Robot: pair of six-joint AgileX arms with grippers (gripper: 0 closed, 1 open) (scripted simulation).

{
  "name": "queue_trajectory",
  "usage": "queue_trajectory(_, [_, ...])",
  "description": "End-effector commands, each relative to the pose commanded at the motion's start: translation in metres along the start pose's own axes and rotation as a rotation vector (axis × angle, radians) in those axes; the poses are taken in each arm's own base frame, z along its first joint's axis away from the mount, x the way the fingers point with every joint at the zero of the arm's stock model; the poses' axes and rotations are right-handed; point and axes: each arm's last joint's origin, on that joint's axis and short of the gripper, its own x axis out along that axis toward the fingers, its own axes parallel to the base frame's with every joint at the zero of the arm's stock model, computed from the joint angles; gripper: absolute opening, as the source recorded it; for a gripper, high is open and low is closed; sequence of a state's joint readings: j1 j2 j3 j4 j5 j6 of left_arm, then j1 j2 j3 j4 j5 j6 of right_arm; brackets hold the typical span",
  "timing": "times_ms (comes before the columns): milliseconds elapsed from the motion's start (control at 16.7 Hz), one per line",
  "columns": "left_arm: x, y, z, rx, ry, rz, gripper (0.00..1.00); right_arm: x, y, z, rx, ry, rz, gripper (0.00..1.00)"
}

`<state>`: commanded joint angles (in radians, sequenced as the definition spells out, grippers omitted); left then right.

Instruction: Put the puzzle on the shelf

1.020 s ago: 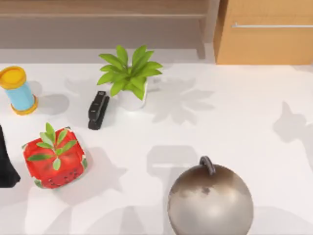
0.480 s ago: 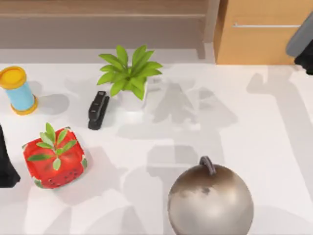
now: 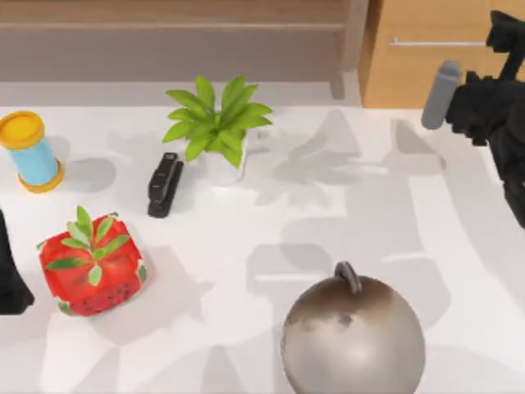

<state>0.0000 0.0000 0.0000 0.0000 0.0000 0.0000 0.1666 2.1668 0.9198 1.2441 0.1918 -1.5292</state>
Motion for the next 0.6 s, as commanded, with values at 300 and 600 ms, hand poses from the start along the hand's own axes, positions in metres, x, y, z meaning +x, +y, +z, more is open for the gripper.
queue_trajectory(300, [0.0, 0.0, 0.0, 0.0, 0.0, 0.0, 1.0, 0.0044, 0.0151, 0.004, -0.028, 0.01, -0.001, 1.0])
queue_trajectory(600, [0.0, 0.0, 0.0, 0.0, 0.0, 0.0, 1.0, 0.0071, 0.0148, 0.0025, -0.028, 0.011, 0.001, 1.0])
